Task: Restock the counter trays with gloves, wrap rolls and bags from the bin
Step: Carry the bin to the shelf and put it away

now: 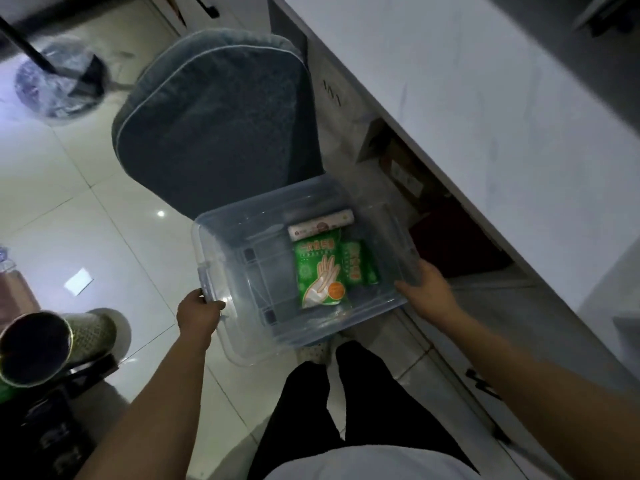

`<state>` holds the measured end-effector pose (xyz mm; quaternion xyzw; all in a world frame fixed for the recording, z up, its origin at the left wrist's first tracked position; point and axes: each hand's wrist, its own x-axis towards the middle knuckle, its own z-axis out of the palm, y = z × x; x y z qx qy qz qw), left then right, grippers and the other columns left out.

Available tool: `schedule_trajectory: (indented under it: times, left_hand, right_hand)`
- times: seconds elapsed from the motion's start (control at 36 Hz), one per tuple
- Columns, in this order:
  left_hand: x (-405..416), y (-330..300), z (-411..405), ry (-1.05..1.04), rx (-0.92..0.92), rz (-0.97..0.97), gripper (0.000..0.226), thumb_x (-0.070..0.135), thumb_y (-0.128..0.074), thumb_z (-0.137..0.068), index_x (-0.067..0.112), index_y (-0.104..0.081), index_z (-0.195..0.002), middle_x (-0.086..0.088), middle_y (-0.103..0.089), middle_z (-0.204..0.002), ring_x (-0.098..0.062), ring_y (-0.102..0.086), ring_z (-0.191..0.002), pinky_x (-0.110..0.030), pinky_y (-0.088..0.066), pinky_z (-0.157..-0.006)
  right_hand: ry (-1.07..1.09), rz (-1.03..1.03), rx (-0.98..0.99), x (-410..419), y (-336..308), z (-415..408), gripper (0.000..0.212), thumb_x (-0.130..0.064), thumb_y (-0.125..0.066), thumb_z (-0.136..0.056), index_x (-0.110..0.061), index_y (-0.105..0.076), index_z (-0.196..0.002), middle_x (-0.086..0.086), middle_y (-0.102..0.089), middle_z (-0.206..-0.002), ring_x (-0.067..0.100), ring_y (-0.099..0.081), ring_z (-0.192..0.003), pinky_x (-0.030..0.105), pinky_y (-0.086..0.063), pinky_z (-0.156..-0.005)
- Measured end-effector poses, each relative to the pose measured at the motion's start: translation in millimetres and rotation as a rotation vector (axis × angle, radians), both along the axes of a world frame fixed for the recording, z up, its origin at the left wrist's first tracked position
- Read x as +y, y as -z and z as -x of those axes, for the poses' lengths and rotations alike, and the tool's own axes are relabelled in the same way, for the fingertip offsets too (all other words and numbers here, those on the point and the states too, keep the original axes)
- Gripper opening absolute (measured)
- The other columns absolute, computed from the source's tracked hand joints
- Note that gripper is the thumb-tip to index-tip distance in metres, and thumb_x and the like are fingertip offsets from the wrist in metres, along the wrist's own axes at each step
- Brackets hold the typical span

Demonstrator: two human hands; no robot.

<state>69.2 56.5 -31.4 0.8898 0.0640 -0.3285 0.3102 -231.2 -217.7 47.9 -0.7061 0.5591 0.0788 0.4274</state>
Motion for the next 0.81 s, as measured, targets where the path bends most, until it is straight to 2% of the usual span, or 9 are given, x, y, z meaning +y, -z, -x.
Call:
schedule_trajectory:
  times: [0.08,0.17,0.25,0.33,0.44,0.5,0.58,0.69,0.81]
  left_hand:
    - [-0.2,-2.5,3.1,0.020,-0.013,-0.019,0.046,0.002,-0.069,-0.080,0.006,-0.061,-0.125,-0.013,-0.069,-0.110,-0.027,-0.063,-0.088,-0.030,-0.048,-0.072]
    - [-4.1,2.3,2.4,0.016,-0.020,-0.034,0.042,0.000,-0.066,-0.080,0.007,-0.061,-0.122,-0.009,-0.067,-0.103,-0.017,-0.060,-0.075,-0.024,-0.043,-0.056]
    - [-7.3,10.4,2.0,0.007,-0.031,-0.055,0.032,-0.003,-0.062,-0.080,0.005,-0.061,-0.111,-0.011,-0.065,-0.098,-0.010,-0.055,-0.067,-0.023,-0.039,-0.051]
    - [-8.2,16.6,4.1,-0.005,-0.031,-0.077,0.027,-0.005,-0.058,-0.081,0.006,-0.058,-0.106,-0.014,-0.063,-0.096,-0.013,-0.054,-0.066,-0.024,-0.038,-0.050]
    - [-10.9,16.8,4.3,-0.015,-0.029,-0.055,0.038,-0.008,-0.054,-0.081,0.004,-0.055,-0.117,-0.014,-0.060,-0.098,-0.015,-0.053,-0.068,-0.026,-0.038,-0.051]
    - [-13.1,14.9,3.1,-0.016,-0.014,-0.029,0.046,-0.010,-0.051,-0.081,0.007,-0.051,-0.123,-0.013,-0.057,-0.103,-0.015,-0.052,-0.071,-0.025,-0.039,-0.051]
    - [-17.4,12.8,-0.9,-0.044,0.020,0.036,0.048,-0.012,-0.047,-0.083,0.012,-0.049,-0.125,-0.011,-0.054,-0.107,-0.013,-0.051,-0.076,-0.025,-0.042,-0.054]
    - [-16.9,7.2,-3.0,-0.041,0.055,0.010,0.039,-0.010,-0.051,-0.085,0.014,-0.048,-0.116,-0.007,-0.053,-0.097,-0.015,-0.049,-0.073,-0.025,-0.040,-0.054]
    - [-8.9,-12.1,-3.7,-0.041,0.142,-0.002,0.040,-0.005,-0.058,-0.083,0.009,-0.049,-0.119,-0.012,-0.055,-0.099,-0.026,-0.054,-0.081,-0.027,-0.043,-0.056]
  right_hand:
    - [0.183,-0.086,0.025,-36.6,22.7,-26.5,0.062,-0.033,-0.074,-0.081,-0.006,-0.051,-0.132,0.017,-0.061,-0.127,0.034,-0.058,-0.114,0.032,-0.046,-0.087]
    - [0.247,-0.233,0.088,-66.6,52.2,-51.4,0.061,-0.038,-0.068,-0.087,-0.002,-0.052,-0.134,0.020,-0.055,-0.134,0.035,-0.054,-0.119,0.035,-0.045,-0.087]
    - [0.348,-0.262,-0.005,-96.1,83.4,-71.3,0.067,-0.020,-0.067,-0.089,0.000,-0.035,-0.144,0.019,-0.037,-0.151,0.032,-0.041,-0.134,0.032,-0.039,-0.100]
    - [0.309,-0.234,0.027,-118.3,100.1,-78.7,0.082,-0.026,-0.074,-0.082,-0.003,-0.029,-0.147,0.019,-0.037,-0.150,0.035,-0.040,-0.134,0.040,-0.038,-0.108]
    - [0.310,-0.227,0.031,-130.1,109.5,-67.1,0.074,-0.038,-0.076,-0.071,-0.011,-0.045,-0.132,0.020,-0.052,-0.134,0.032,-0.058,-0.100,0.035,-0.048,-0.069]
    - [0.322,-0.254,0.031,-130.8,112.7,-59.8,0.077,-0.035,-0.074,-0.065,-0.008,-0.048,-0.132,0.020,-0.059,-0.121,0.031,-0.061,-0.087,0.036,-0.053,-0.064]
    - [0.266,-0.220,0.084,-128.0,108.1,-60.3,0.067,-0.021,-0.070,-0.074,-0.006,-0.047,-0.135,0.022,-0.055,-0.129,0.032,-0.059,-0.095,0.038,-0.052,-0.069]
    - [0.253,-0.120,0.144,-106.8,92.0,-50.5,0.067,-0.015,-0.062,-0.087,-0.005,-0.033,-0.147,0.022,-0.039,-0.148,0.038,-0.045,-0.128,0.034,-0.043,-0.095]
    - [0.354,-0.221,0.132,-65.9,68.1,-18.4,0.045,-0.010,-0.057,-0.091,0.004,-0.047,-0.133,0.023,-0.052,-0.132,0.039,-0.054,-0.117,0.033,-0.044,-0.079]
